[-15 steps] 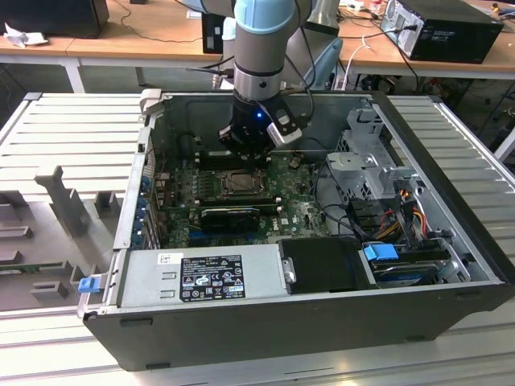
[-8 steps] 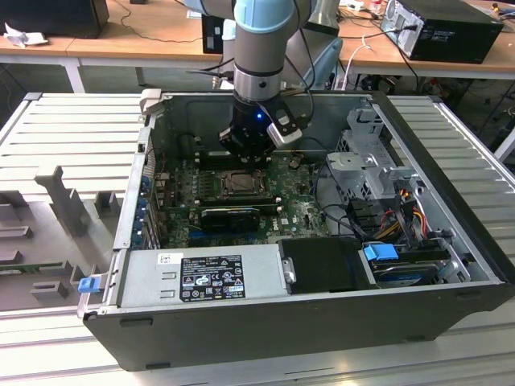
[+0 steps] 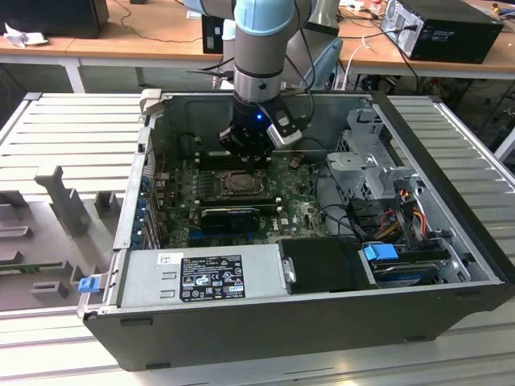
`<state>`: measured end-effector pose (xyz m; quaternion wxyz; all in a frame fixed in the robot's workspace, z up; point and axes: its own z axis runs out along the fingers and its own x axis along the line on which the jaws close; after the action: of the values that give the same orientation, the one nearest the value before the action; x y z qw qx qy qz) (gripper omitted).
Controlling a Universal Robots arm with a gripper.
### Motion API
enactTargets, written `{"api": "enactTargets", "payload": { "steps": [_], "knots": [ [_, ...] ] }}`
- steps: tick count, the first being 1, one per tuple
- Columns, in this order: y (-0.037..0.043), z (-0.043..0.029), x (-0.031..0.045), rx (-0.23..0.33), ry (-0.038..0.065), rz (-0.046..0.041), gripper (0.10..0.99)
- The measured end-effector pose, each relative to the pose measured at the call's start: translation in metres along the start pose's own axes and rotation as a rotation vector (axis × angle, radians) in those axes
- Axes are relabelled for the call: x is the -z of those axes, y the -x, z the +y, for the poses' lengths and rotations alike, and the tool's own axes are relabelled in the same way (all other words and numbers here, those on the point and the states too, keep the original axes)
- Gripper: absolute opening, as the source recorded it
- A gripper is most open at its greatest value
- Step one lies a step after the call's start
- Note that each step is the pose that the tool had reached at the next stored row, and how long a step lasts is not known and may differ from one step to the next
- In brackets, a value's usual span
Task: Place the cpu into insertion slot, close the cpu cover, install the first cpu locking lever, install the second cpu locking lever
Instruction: 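Install the first cpu locking lever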
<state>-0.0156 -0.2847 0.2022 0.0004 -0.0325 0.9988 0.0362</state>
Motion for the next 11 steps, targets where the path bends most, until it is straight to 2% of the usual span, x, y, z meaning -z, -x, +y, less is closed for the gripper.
{"api": "enactTargets", "payload": {
  "steps": [2, 5, 6, 11],
  "knots": [
    [0.0000, 0.0003, 0.0023, 0.000, 0.001, -0.0001, 0.106],
    [0.0000, 0.0013, 0.0158, 0.000, 0.001, 0.0000, 0.106],
    [0.0000, 0.0014, 0.0176, 0.000, 0.001, 0.0001, 0.106],
    [-0.0002, -0.0021, 0.0178, 0.000, 0.001, 0.0000, 0.106]
  ]
}}
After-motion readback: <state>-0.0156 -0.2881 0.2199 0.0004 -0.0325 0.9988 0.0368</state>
